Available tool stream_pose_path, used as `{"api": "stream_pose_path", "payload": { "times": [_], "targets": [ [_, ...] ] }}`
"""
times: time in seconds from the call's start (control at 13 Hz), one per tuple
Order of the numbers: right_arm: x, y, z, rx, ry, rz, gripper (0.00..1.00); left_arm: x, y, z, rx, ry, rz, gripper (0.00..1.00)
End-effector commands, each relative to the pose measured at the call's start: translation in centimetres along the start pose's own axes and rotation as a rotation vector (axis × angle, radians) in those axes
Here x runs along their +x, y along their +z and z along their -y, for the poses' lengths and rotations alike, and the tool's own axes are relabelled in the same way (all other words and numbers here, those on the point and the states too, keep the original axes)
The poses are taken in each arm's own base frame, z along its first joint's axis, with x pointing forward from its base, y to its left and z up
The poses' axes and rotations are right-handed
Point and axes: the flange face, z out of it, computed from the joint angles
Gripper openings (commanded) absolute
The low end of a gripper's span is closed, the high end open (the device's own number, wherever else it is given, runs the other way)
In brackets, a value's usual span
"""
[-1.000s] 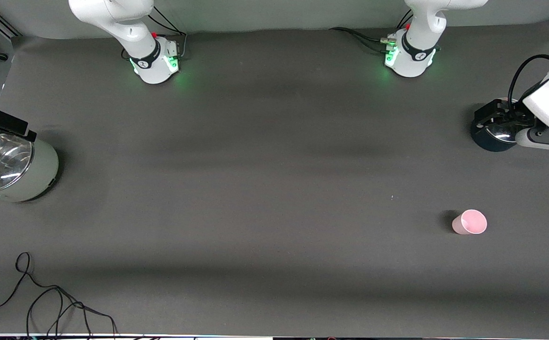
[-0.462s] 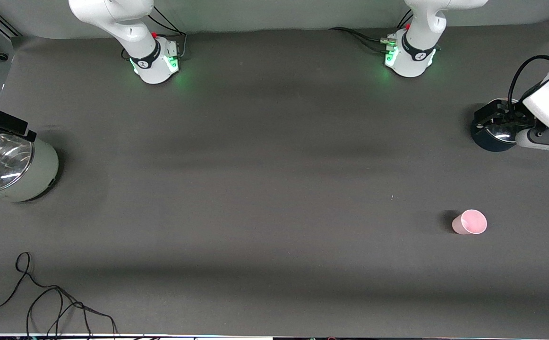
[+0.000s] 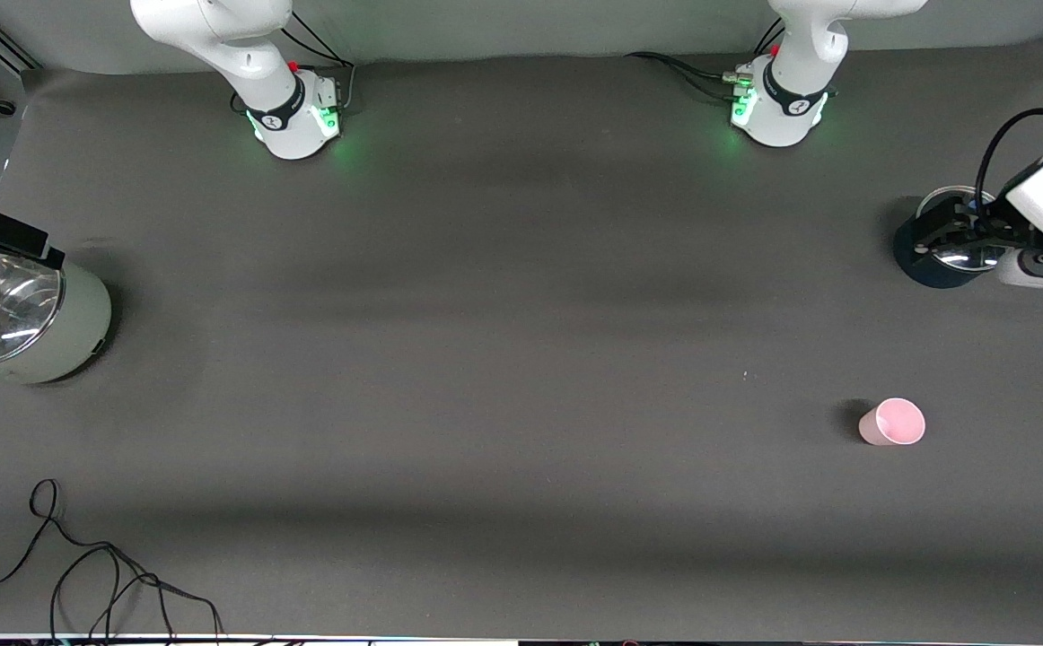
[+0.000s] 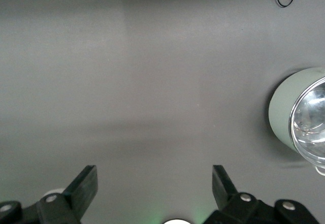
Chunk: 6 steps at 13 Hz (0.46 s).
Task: Transfer pink cup from left to right arm
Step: 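Move the left gripper down toward the pink cup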
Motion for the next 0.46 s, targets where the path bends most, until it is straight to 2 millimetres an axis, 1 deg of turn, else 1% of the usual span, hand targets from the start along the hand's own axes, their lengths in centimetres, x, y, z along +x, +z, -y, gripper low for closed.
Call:
{"api": "stream_pose_path", "payload": {
  "times": [0.0, 0.08, 0.15, 0.23, 0.38],
  "targets": [
    [-0.1, -0.3, 0.1, -0.013, 0.016, 0.003, 1.0, 0.9, 0.3, 3.9, 0.005, 0.109, -0.027, 1.0],
    [-0.1, -0.2, 0.1, -0.013, 0.015, 0.005, 1.0, 0.7, 0.4, 6.1, -0.002, 0.121, -0.042, 1.0],
    [-0.1, -0.2, 0.1, -0.013, 0.015, 0.005, 1.0, 1.1, 1.5, 7.7, -0.023, 0.159, -0.05, 1.0],
    [-0.1, -0.3, 0.1, -0.013, 0.01, 0.003, 1.0, 1.2, 2.7, 10.2, -0.058, 0.199, -0.059, 1.0],
    [-0.1, -0.3, 0.1, -0.013, 0.009, 0.003, 1.0, 0.9, 5.9, 15.7, -0.184, 0.286, -0.104, 1.0]
  ]
}}
